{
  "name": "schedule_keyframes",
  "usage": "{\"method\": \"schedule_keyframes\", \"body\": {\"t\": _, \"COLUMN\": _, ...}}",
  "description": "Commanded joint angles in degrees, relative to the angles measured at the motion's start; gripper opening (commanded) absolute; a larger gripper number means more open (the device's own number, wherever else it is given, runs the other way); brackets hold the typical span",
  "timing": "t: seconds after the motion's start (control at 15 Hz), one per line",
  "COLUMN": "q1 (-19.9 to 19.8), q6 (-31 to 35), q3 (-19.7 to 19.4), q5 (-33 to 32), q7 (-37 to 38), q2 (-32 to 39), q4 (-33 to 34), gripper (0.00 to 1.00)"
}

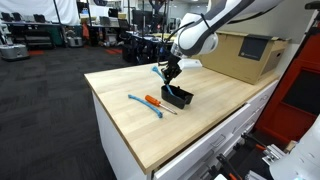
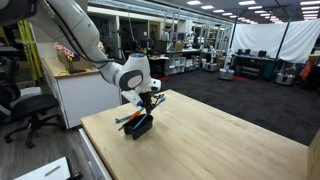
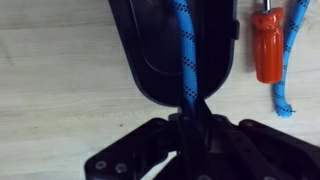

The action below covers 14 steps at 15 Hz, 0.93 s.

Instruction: Remove the blue rope from the black bowl and put it on the table

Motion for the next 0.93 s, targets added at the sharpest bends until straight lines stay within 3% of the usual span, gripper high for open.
{"method": "schedule_keyframes", "body": {"t": 0.0, "q1": -1.82, "q6": -1.21, "q3": 0.48, "q5": 3.03, "q7": -2.17, "q2": -6.85, "q4": -1.64, "gripper": 0.03}}
{"method": "schedule_keyframes", "body": {"t": 0.2, "q1": -3.61, "q6": -1.08, "q3": -1.14, "q5": 7.16, "q7": -3.19, "q2": -12.38, "q4": -1.95, "gripper": 0.03}}
{"method": "schedule_keyframes", "body": {"t": 0.4, "q1": -7.27, "q6": -0.13, "q3": -5.6, "q5": 3.62, "q7": 1.53, "q2": -15.15, "q4": -2.34, "gripper": 0.03}}
{"method": "schedule_keyframes", "body": {"t": 0.67, "q1": -11.87, "q6": 0.14, "q3": -9.4, "q5": -2.62, "q7": 4.54, "q2": -12.71, "q4": -3.2, "gripper": 0.03}}
{"method": "schedule_keyframes", "body": {"t": 0.87, "q1": -13.06, "q6": -0.8, "q3": -10.77, "q5": -3.76, "q7": 4.71, "q2": -9.82, "q4": -3.65, "gripper": 0.03}}
